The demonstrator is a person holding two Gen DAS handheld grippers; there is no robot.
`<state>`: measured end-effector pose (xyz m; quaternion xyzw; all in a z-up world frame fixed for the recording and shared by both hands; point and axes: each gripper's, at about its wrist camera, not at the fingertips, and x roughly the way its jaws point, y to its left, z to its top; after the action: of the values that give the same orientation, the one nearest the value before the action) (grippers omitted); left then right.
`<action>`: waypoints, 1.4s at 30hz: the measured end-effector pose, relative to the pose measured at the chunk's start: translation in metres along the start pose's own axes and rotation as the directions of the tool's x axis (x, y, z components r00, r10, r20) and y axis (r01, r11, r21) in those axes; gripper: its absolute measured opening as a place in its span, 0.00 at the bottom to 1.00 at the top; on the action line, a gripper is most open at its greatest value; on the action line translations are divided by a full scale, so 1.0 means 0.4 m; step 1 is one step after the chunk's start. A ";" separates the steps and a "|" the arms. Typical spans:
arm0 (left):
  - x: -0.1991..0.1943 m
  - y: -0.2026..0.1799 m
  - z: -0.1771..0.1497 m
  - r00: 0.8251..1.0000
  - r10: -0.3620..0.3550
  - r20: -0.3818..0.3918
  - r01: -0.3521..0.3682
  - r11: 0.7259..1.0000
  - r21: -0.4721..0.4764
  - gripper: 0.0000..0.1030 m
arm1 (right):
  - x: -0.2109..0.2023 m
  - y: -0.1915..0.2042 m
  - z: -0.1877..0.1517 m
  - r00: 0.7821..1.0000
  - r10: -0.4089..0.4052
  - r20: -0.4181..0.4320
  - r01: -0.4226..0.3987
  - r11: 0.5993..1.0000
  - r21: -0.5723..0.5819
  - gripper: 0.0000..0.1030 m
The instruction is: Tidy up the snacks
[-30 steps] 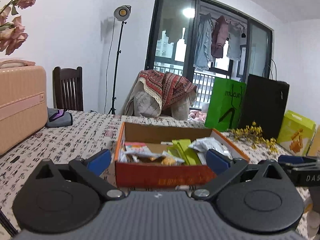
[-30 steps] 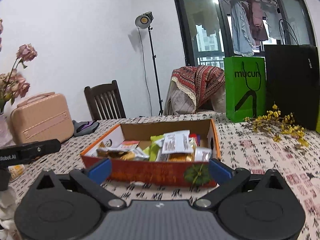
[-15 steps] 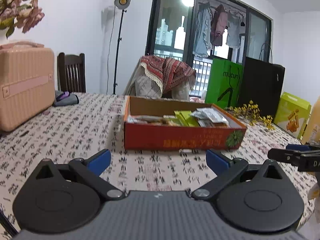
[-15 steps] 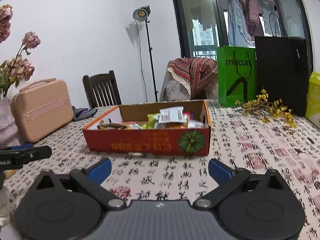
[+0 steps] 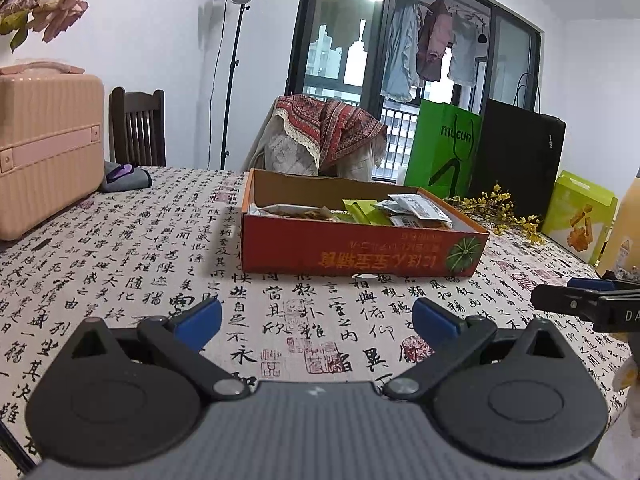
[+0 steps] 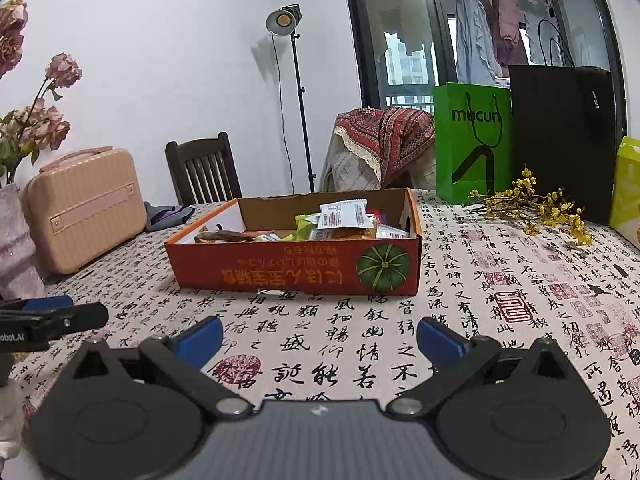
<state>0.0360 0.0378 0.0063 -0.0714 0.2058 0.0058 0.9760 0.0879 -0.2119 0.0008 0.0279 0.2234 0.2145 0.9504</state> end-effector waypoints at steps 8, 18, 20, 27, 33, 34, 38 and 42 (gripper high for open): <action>0.002 -0.003 -0.004 1.000 -0.005 -0.003 0.005 1.000 0.001 1.00 | 0.003 -0.008 -0.007 1.000 -0.006 -0.005 0.006 1.000 0.013 1.00; 0.005 -0.008 -0.009 1.000 -0.007 -0.007 0.007 1.000 0.005 1.00 | 0.006 -0.019 -0.013 1.000 -0.007 -0.008 0.007 1.000 0.024 1.00; 0.005 -0.008 -0.009 1.000 -0.008 -0.006 0.008 1.000 0.005 1.00 | 0.007 -0.020 -0.013 1.000 -0.006 -0.009 0.006 1.000 0.026 1.00; 0.008 -0.008 -0.011 1.000 -0.012 -0.006 0.012 1.000 0.004 1.00 | 0.010 -0.020 -0.014 1.000 -0.006 -0.011 0.006 1.000 0.027 1.00; 0.009 -0.009 -0.013 1.000 -0.011 -0.008 0.011 1.000 0.003 1.00 | 0.011 -0.020 -0.014 1.000 -0.007 -0.011 0.008 1.000 0.027 1.00; 0.009 -0.009 -0.014 1.000 -0.012 -0.008 0.012 1.000 0.002 1.00 | 0.011 -0.020 -0.014 1.000 -0.007 -0.011 0.007 1.000 0.027 1.00; 0.010 -0.008 -0.014 1.000 -0.013 -0.009 0.013 1.000 0.002 1.00 | 0.011 -0.021 -0.015 1.000 -0.006 -0.011 0.007 1.000 0.027 1.00; 0.010 -0.007 -0.014 1.000 -0.013 -0.009 0.013 1.000 -0.001 1.00 | 0.011 -0.021 -0.015 1.000 -0.007 -0.011 0.007 1.000 0.027 1.00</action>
<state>0.0374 0.0343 -0.0002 -0.0730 0.2098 -0.0009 0.9750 0.0921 -0.2179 -0.0075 0.0387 0.2317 0.2084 0.9494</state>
